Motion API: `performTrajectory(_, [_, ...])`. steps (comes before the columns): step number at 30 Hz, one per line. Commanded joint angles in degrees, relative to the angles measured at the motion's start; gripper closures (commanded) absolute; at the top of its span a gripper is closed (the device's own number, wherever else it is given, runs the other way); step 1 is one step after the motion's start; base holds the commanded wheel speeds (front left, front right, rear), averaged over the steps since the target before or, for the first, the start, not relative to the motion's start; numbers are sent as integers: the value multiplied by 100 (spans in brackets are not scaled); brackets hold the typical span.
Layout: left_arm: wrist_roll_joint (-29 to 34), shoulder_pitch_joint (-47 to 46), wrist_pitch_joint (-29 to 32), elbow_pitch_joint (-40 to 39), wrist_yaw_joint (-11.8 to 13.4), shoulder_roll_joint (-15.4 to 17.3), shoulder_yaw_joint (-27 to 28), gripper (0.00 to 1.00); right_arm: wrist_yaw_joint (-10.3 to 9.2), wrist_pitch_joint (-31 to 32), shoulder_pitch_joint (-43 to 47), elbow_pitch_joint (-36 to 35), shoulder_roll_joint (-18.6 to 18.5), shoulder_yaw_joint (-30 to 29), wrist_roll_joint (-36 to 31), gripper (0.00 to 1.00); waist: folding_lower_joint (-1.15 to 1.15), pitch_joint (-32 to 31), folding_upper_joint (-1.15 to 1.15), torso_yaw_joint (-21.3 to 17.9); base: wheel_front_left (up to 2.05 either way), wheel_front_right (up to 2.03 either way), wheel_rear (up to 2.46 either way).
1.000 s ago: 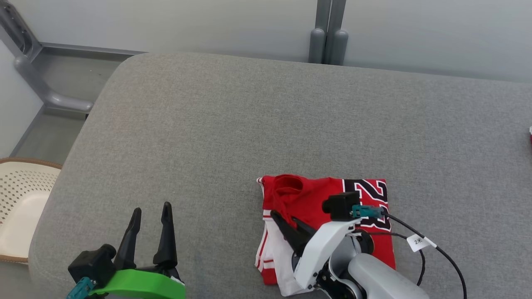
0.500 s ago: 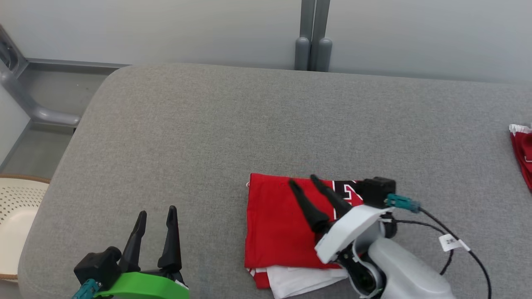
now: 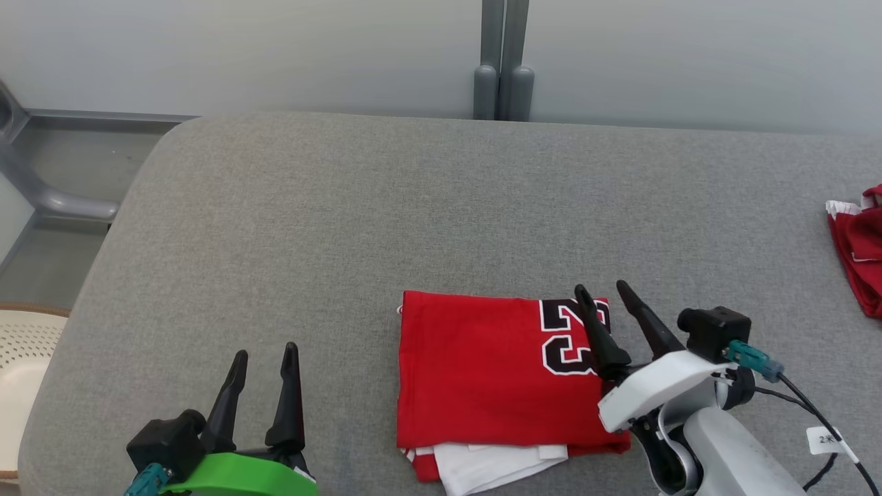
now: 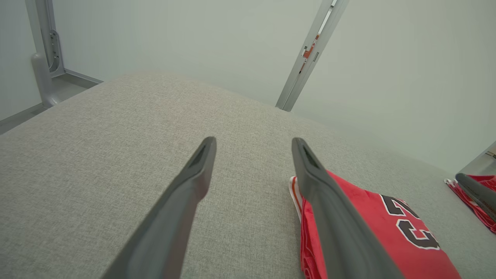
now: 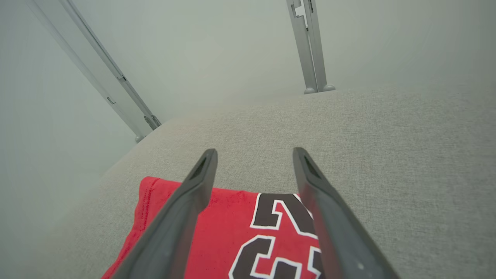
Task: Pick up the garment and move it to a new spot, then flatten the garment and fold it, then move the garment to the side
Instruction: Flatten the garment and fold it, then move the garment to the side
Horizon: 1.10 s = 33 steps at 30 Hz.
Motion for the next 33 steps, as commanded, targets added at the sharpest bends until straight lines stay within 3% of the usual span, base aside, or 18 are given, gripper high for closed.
performTrajectory(1, [38,-22,-8,24,-8,37,-4,0,2,-21,244,-294,53,-358,-327,0,0,-52,0,-53,0,0,0])
performTrajectory(7, [71,19,-38,109,7,-44,30,0,2,-19,905,-1096,287,-1209,-1089,0,0,-209,0,-200,0,0,0])
performTrajectory(13, [101,161,-75,199,-23,-92,164,0,2,-19,1363,-1613,426,-1591,-1546,0,0,-323,0,-401,0,0,0])
performTrajectory(19, [208,279,-82,231,-1,-143,332,0,2,-20,1582,-1834,461,-1750,-1819,0,0,-385,0,-541,0,0,0])
performTrajectory(33, [510,323,-82,265,-146,-318,561,0,2,-20,1623,-1835,467,-1844,-1741,0,0,-404,0,-557,0,0,0])
